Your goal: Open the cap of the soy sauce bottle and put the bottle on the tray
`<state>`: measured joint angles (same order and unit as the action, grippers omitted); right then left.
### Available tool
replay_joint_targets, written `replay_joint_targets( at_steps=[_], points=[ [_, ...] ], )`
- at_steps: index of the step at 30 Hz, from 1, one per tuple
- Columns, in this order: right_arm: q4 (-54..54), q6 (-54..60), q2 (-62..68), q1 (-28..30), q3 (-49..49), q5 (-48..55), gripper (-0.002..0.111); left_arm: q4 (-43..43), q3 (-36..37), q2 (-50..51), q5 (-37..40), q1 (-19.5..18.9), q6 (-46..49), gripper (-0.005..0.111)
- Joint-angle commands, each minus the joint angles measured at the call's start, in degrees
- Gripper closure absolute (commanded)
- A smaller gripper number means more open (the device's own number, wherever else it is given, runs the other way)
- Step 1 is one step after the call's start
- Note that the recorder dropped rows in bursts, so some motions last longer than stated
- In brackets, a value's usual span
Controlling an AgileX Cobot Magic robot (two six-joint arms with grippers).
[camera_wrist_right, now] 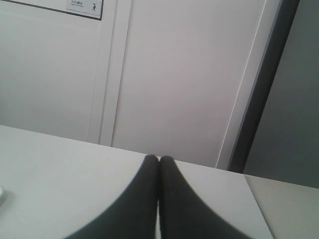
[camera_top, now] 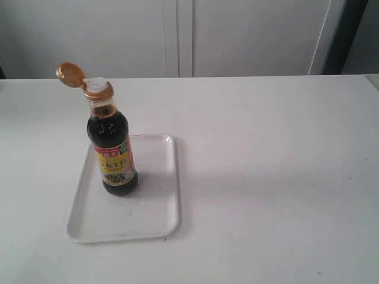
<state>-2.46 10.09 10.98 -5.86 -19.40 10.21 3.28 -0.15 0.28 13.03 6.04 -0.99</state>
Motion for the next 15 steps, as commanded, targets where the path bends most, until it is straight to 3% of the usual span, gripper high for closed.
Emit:
replay_joint_targets(
  at_steps=[1, 15],
  points=[
    [-0.1, 0.04, -0.14, 0.23, 0.21, -0.86, 0.108, 0.75, 0.15, -0.28, -1.31, -0.18, -0.38, 0.107],
    [-0.1, 0.04, -0.14, 0.23, 0.21, -0.86, 0.108, 0.75, 0.15, -0.28, -1.41, -0.18, -0.38, 0.107]
  ],
)
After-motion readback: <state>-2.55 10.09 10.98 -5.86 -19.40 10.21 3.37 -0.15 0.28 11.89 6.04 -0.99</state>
